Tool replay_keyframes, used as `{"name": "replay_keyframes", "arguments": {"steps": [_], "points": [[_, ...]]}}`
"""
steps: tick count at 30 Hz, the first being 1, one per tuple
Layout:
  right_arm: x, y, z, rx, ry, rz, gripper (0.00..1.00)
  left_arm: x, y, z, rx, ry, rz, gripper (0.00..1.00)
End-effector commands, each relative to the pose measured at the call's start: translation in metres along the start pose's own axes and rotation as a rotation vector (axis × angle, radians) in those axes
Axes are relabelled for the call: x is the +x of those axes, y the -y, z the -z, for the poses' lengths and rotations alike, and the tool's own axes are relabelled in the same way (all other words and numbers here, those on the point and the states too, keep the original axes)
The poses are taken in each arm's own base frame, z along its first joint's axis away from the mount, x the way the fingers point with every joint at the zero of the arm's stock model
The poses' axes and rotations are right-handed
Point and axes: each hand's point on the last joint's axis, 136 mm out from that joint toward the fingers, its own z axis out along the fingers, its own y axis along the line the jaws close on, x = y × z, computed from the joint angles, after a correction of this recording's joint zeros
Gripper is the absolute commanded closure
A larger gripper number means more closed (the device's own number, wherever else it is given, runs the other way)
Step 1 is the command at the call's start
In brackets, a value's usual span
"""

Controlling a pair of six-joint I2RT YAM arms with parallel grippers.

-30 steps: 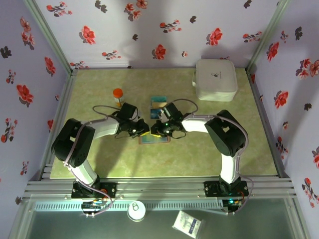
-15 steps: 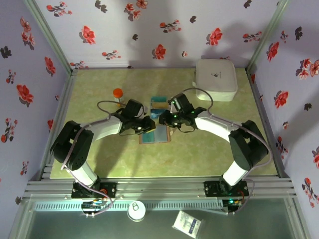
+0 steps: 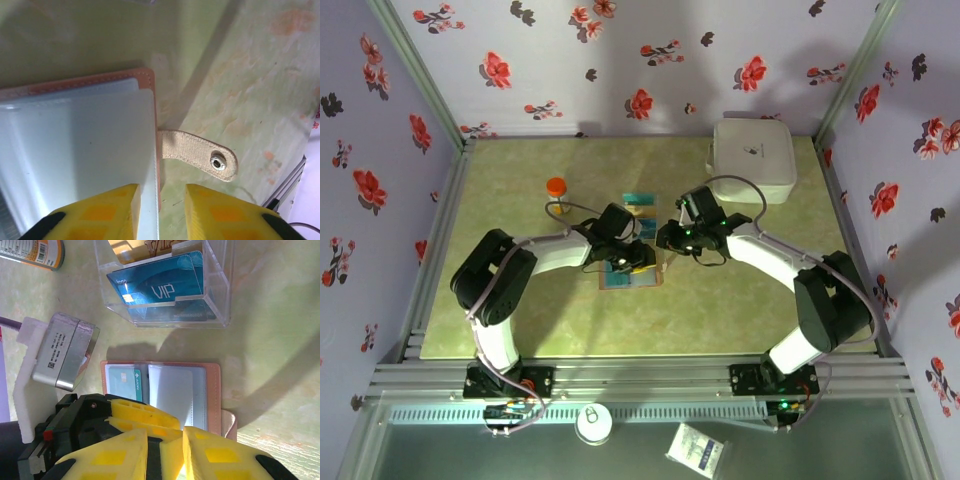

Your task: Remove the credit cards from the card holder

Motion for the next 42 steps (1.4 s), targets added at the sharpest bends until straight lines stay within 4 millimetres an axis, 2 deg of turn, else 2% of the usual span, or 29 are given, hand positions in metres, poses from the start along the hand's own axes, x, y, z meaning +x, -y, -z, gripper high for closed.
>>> {"name": "replay_keyframes", "arguments": {"steps": [1,4,7,14,22,27,29,35,39,42], "points": [[0.0,0.001,0.005,0.002,0.007,0.016,0.73,-0.012,0.017,0.006,0.037,0.044,-0.034,0.64],[0.0,-0.002,0.002,-0.014,0.0,0.003,0.73,-0.016,0.025,0.018,0.061,0.079,-0.061,0.62],[0.0,-0.007,0.0,-0.036,-0.003,-0.005,0.74,-0.021,0.021,0.032,0.061,0.121,-0.057,0.61],[0.005,-0.02,-0.005,-0.042,-0.026,0.013,0.74,-0.027,0.0,0.064,0.07,0.194,-0.019,0.62],[0.026,-0.035,-0.022,-0.042,-0.101,0.052,0.74,-0.021,-0.038,0.085,0.014,0.22,0.042,0.66],[0.047,-0.047,-0.043,-0.037,-0.21,0.096,0.75,-0.009,-0.068,0.084,-0.038,0.201,0.088,0.74],[0.054,-0.049,-0.048,-0.018,-0.239,0.121,0.76,-0.007,-0.073,0.081,-0.047,0.193,0.1,0.77],[0.058,-0.05,-0.054,0.014,-0.261,0.152,0.76,-0.007,-0.074,0.073,-0.04,0.167,0.119,0.88],[0.064,-0.054,-0.067,-0.014,-0.311,0.136,0.76,-0.007,-0.073,0.071,-0.048,0.156,0.12,0.91],[0.069,-0.046,-0.075,0.011,-0.33,0.131,0.77,-0.004,-0.079,0.07,-0.077,0.144,0.131,0.92]]}}
